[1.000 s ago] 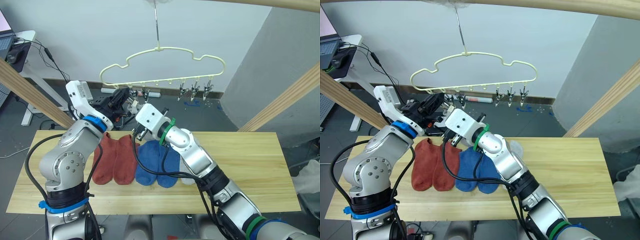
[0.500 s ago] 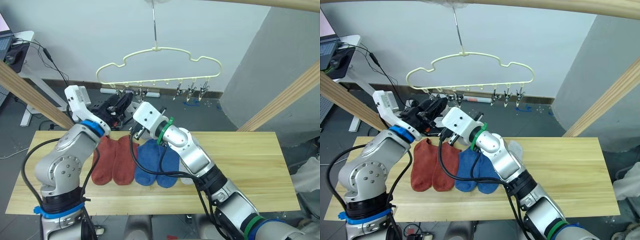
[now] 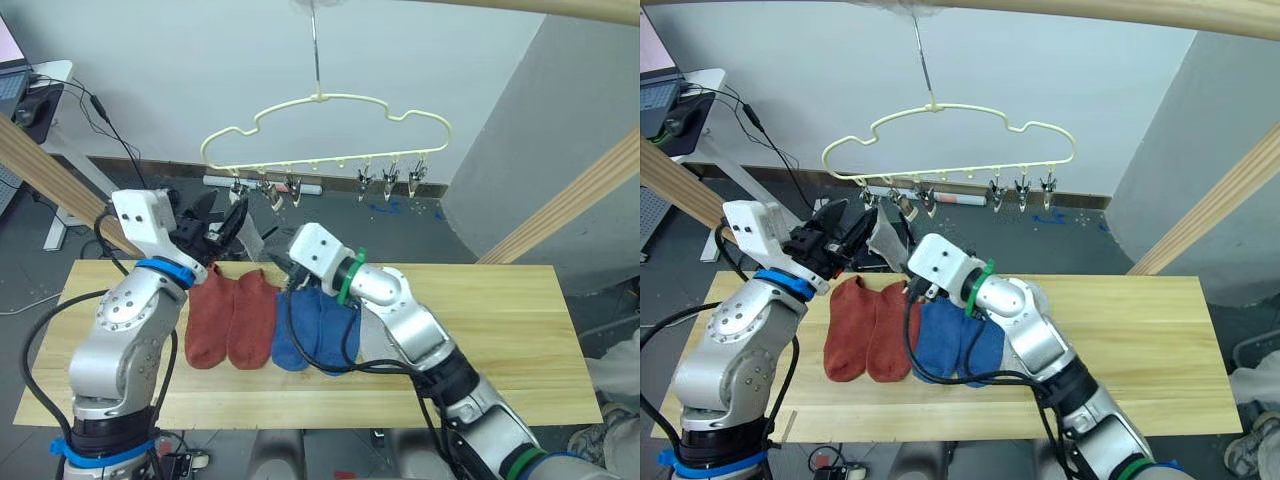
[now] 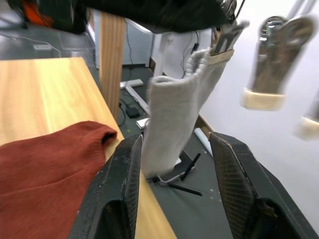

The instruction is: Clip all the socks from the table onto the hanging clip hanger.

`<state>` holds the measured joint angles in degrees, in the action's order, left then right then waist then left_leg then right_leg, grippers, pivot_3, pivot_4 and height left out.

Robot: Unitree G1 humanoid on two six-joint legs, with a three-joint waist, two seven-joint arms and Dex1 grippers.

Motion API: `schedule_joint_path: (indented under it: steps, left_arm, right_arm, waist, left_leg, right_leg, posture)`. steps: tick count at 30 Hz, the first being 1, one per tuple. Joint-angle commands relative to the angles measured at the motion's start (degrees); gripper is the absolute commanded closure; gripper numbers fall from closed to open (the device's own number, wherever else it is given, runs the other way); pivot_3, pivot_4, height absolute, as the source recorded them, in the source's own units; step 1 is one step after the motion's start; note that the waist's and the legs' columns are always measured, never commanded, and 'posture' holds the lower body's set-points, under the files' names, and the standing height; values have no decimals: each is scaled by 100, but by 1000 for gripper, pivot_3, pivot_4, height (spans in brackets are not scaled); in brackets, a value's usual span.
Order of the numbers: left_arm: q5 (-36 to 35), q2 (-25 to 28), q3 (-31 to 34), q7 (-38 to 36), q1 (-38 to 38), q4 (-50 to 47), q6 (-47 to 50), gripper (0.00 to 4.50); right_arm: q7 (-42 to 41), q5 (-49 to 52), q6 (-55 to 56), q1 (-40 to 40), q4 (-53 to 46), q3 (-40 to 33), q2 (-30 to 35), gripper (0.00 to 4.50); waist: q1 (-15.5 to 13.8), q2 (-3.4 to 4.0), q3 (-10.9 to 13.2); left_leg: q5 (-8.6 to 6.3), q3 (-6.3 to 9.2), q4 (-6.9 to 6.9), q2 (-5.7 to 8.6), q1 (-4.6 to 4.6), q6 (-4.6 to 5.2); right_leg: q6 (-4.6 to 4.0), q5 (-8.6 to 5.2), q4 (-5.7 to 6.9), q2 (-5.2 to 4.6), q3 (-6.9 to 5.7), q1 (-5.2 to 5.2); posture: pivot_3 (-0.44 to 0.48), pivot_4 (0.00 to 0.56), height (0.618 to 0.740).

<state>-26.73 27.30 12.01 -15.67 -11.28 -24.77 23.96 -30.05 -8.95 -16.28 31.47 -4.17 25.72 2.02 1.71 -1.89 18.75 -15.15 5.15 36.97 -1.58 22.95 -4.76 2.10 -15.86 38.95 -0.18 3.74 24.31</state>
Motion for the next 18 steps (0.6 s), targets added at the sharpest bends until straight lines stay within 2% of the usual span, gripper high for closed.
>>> schedule_joint_path:
  steps: [1, 5, 9, 18]
  left_arm:
    - [572, -167, -353, -103, 132, -104, -748, 1894]
    - [1083, -480, -707, -20, 168, 159, -1229, 1894]
    - [1394, -763, -796, 97, 136, 488, -1560, 1894]
    - [1778, -1194, -824, 279, -130, 1070, -2034, 1894]
  right_arm:
    - [-420, 381, -230, -219, -926, -250, 365, 2323]
    - [-762, 769, -596, -402, -1585, -623, 940, 2323]
    - [-921, 1092, -910, -511, -2010, -985, 1376, 2323]
    - [-896, 1602, -1216, -513, -2326, -1571, 1820, 2323]
  waist:
    - [-6, 0, 0]
    - [0, 1, 1]
    - [23, 0, 2]
    - [30, -1, 9]
  left_leg:
    - [-2, 4, 0, 0, 0, 3]
    - [-5, -1, 3, 3, -1, 10]
    - [-6, -2, 2, 6, -2, 12]
    - [-7, -5, 3, 7, -3, 13]
  right_leg:
    - [0, 0, 0, 0, -4, -2]
    - [0, 0, 0, 1, 0, -3]
    - [0, 0, 1, 3, 0, -3]
    - [0, 0, 2, 15, 2, -4]
  posture:
    - [11, 337, 735]
    - [-4, 343, 735]
    - [-12, 346, 735]
    - [-40, 353, 735]
